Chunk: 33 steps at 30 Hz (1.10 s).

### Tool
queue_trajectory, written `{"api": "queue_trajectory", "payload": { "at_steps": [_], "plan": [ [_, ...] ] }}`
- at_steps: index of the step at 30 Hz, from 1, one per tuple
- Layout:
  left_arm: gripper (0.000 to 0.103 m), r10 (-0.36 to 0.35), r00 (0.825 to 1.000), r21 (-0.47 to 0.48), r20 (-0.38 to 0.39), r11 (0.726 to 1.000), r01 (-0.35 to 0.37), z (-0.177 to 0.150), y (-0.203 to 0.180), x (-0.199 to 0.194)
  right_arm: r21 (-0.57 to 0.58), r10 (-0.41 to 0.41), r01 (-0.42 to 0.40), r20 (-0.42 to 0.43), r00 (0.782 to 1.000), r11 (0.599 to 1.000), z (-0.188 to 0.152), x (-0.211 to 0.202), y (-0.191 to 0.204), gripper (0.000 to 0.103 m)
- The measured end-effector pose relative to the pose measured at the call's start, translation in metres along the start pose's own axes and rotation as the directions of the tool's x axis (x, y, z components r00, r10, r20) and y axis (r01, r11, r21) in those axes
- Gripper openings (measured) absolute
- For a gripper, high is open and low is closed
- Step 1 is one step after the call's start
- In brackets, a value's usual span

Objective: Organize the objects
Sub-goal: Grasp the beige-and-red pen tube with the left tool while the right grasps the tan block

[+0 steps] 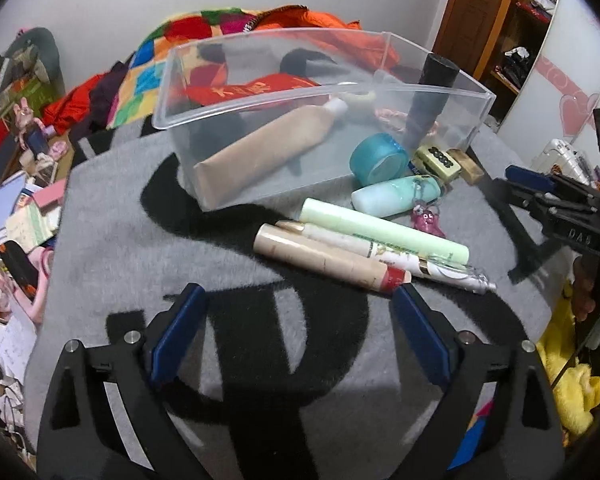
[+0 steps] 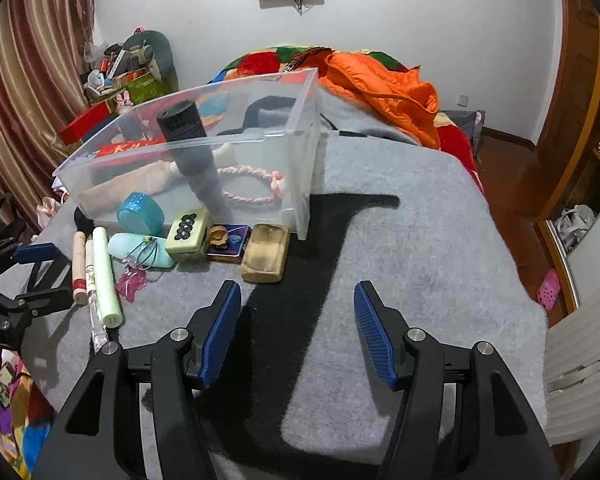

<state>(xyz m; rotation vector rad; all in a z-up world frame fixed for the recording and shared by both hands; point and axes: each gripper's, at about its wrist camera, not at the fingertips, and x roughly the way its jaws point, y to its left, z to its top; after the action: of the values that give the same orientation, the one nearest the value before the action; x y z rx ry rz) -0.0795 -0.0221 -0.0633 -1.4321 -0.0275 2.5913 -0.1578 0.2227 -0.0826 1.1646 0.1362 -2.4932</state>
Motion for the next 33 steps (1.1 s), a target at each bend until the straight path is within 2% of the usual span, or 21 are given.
{"api": "queue_trajectory", "payload": {
  "at_steps": [6,11,15,18,20,33],
  "plan": [
    [0.095,-0.03,1.0,0.032,0.005,0.999,0.03,0.004,-0.01,0.002,0.001,0.03,-0.03,-0.018,0.999,1.0,0.006,0.007,0.005,0.055],
    [0.095,-0.002,1.0,0.067,0.011,0.998,0.001,0.003,-0.021,0.006,-0.007,0.029,-0.03,-0.032,0.999,1.0,0.012,0.015,0.009,0.054],
    [0.095,0.018,0.999,0.066,0.034,0.998,-0.02,0.004,-0.022,0.008,-0.036,0.003,-0.004,-0.035,0.999,0.999,0.015,0.022,0.017,0.036],
    [0.084,0.014,0.999,0.039,0.051,0.999,-0.016,0.005,-0.019,0.005,-0.04,-0.003,0.002,-0.021,1.0,0.999,0.014,0.025,0.018,0.029],
    [0.084,0.009,0.998,0.02,0.062,1.0,-0.01,0.006,-0.015,0.003,-0.038,0.004,-0.004,-0.011,1.0,0.999,0.014,0.023,0.017,0.023],
    [0.084,0.038,0.994,-0.05,0.101,0.998,-0.033,-0.005,-0.003,-0.014,0.005,0.057,-0.057,0.027,0.998,0.998,0.004,-0.001,0.015,0.022]
  ]
}}
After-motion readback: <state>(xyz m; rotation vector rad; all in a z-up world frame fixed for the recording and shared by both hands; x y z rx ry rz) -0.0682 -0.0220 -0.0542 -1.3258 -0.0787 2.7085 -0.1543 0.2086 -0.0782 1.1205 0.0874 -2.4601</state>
